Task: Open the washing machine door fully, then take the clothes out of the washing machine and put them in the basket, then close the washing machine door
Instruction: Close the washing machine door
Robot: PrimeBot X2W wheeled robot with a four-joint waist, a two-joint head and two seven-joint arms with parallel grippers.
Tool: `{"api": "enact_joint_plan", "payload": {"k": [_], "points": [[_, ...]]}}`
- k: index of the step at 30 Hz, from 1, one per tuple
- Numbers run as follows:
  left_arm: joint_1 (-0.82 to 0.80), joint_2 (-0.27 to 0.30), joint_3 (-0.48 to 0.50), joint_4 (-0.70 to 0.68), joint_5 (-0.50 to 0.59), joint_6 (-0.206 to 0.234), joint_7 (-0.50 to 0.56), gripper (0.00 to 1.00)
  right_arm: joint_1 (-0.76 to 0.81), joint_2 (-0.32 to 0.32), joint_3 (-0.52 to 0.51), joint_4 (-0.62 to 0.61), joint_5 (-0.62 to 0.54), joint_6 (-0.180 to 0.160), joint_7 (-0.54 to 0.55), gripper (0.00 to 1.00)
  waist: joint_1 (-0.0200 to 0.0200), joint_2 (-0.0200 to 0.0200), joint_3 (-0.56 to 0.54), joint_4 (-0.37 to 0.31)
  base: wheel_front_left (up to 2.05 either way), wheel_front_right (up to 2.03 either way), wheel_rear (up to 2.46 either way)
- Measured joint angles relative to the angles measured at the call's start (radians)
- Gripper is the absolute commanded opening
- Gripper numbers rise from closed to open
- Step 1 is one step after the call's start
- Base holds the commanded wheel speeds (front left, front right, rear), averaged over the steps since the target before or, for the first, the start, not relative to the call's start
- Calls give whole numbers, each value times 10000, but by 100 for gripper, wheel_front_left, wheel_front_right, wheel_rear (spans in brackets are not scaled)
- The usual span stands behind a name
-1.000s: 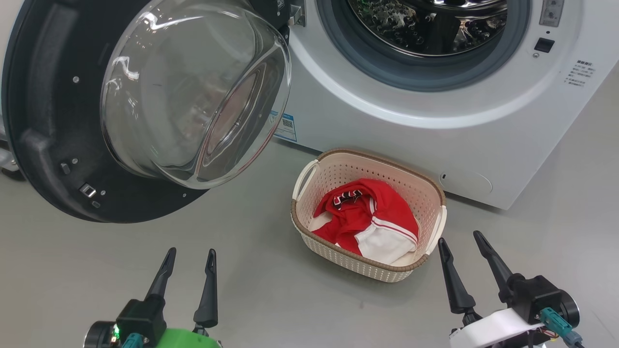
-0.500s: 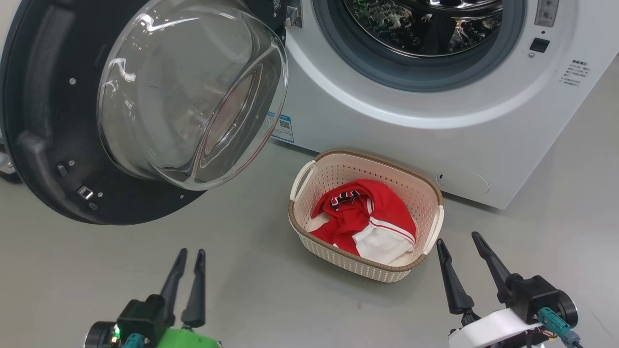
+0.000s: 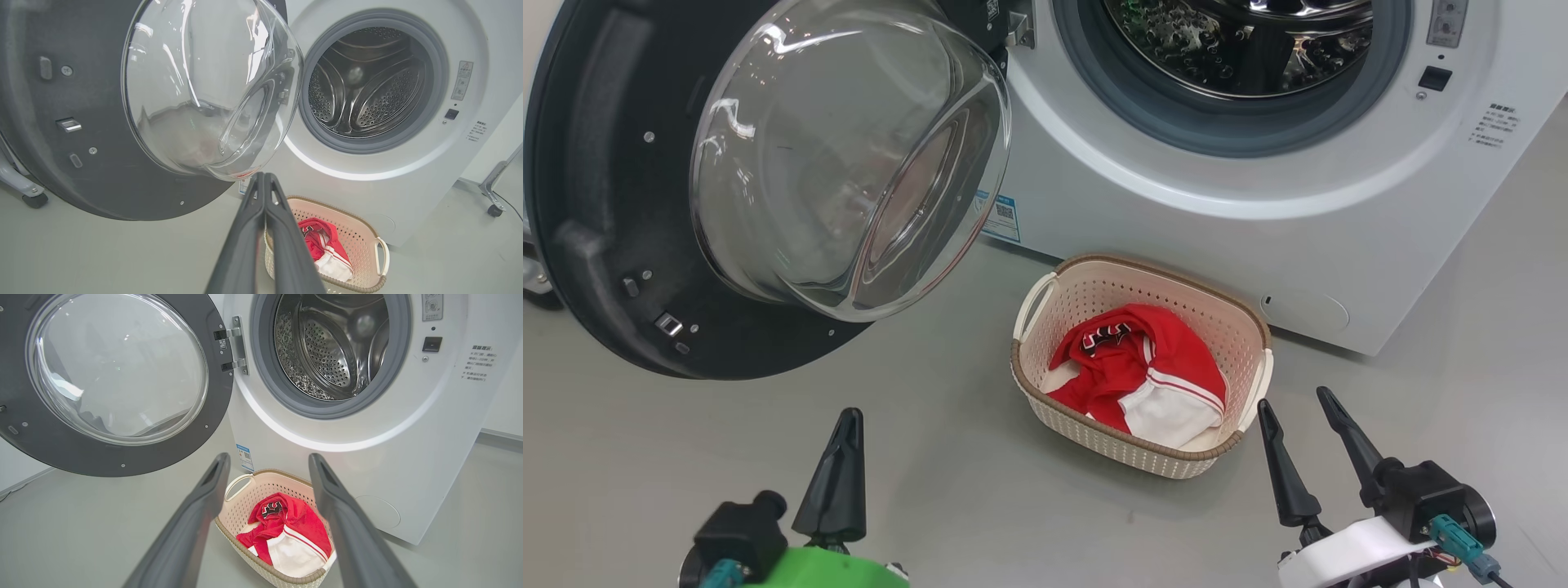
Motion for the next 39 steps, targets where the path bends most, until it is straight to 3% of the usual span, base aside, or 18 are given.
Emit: {"api": "enact_joint_plan", "payload": {"k": [12, 16, 20, 28, 36, 39], "points": [[-40, -115, 941, -1275, -4548, -1442, -94, 0, -1, 6, 23, 15, 0, 0, 0, 100, 0, 0, -32, -5, 0, 0, 0], [-268, -125, 1239, -1862, -7043, -1653, -96, 0, -5, 8, 33, 13, 0, 0, 0, 100, 0, 0, -11, -18, 0, 0, 0], [-718, -140, 1822, -2447, -8362, -1755, -123, 0, -12, 8, 54, 12, -35, 0, 0, 100, 0, 0, 62, -27, 0, 0, 0], [-1659, -98, 3739, -2903, -8784, -1829, -178, 0, -78, -17, 35, -2, -73, 54, 0, 100, 0, 0, 245, -17, 0, 0, 0], [-2219, 1183, 5187, -2040, -9643, -1808, 151, 0, -95, -94, 61, -25, -105, 56, 0, 100, 0, 0, 403, 7, 0, 0, 0], [-2398, 1638, 5544, -1361, -9973, -1557, 546, 0, -159, -165, 79, -69, -165, 58, 4, 100, 0, 0, 511, 3, 0, 0, 0]]}}
